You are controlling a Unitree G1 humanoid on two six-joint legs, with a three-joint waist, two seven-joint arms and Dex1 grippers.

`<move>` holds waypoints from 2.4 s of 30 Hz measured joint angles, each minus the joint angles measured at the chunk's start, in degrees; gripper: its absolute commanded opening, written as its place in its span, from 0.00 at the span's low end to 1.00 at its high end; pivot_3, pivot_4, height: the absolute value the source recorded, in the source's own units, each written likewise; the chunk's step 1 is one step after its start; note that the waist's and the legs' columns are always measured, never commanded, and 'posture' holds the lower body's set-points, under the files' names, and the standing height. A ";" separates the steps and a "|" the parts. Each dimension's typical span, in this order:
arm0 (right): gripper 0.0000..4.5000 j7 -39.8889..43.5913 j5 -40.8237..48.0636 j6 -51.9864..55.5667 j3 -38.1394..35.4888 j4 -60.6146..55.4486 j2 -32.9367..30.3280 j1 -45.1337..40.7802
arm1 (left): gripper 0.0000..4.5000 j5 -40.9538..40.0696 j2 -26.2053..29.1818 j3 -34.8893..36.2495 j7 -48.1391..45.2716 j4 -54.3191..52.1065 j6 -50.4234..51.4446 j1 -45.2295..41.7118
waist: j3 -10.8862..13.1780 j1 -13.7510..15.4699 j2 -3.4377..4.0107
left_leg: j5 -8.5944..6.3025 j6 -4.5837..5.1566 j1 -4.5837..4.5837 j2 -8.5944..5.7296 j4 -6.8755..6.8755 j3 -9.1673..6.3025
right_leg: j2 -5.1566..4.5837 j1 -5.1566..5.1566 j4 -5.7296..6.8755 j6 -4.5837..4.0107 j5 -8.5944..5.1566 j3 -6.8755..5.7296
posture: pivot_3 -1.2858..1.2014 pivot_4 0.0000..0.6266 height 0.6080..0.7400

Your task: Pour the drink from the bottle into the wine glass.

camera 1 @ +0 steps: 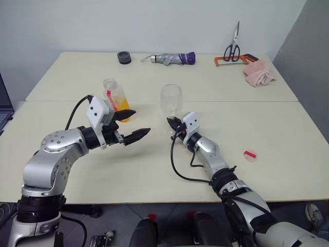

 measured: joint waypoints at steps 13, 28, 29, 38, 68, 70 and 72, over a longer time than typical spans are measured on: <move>0.71 1.12 1.57 2.63 -0.51 0.34 -0.46 0.27 | 1.00 0.60 0.20 0.04 -0.71 0.39 -3.77 0.01 | 0.01 0.00 0.01 | 0.00 0.00 -0.01 0.00 0.00 0.00 | 0.00 0.00 0.00 0.00 0.00 0.00 | 0.52 0.24 1.00; 1.00 6.19 1.76 7.80 0.03 -5.64 -2.49 3.74 | 1.00 0.98 -1.33 0.05 0.68 2.40 -5.81 -0.43 | 0.01 0.02 0.01 | 0.00 0.00 -0.03 0.01 -0.01 -0.01 | -0.02 0.00 -0.02 0.00 -0.01 -0.01 | 0.52 0.24 1.00; 1.00 6.49 1.72 8.23 0.09 -6.50 -2.85 4.14 | 1.00 0.98 -1.47 0.05 0.83 2.44 -5.81 -0.43 | 0.01 0.02 0.01 | 0.00 0.00 -0.03 0.00 -0.01 -0.01 | -0.02 0.00 -0.02 0.00 0.00 -0.01 | 0.52 0.24 1.00; 1.00 10.01 2.30 17.47 1.28 -25.49 -9.24 14.82 | 1.00 0.89 -3.73 1.23 3.05 2.96 -5.88 2.58 | 0.01 0.52 0.01 | 0.00 0.00 -0.08 0.02 -0.02 -0.07 | -0.11 0.00 -0.05 0.02 -0.01 -0.04 | 0.52 0.24 1.00; 1.00 13.09 28.42 63.08 -2.22 -91.09 -34.23 30.80 | 1.00 13.80 -9.79 2.26 17.39 27.88 -15.66 -8.24 | 0.02 1.56 -0.03 | 0.00 0.01 -0.28 -0.06 0.00 -0.07 | 0.01 0.03 -0.33 0.05 -0.02 -0.30 | 0.52 0.24 1.00; 1.00 12.42 28.51 63.37 -2.20 -91.31 -34.43 30.38 | 1.00 14.70 -9.76 1.64 16.46 29.93 -16.83 -10.04 | 0.02 1.56 -0.04 | 0.00 0.01 -0.30 -0.06 0.00 -0.05 | 0.01 0.02 -0.36 0.05 -0.02 -0.31 | 0.52 0.24 1.00; 1.00 11.99 28.52 63.40 -2.18 -91.44 -34.53 30.31 | 1.00 15.47 -9.76 1.04 16.29 32.46 -17.91 -11.81 | 0.02 1.56 -0.04 | 0.00 0.01 -0.32 -0.05 0.00 -0.05 | 0.03 0.01 -0.37 0.05 -0.02 -0.31 | 0.52 0.24 1.00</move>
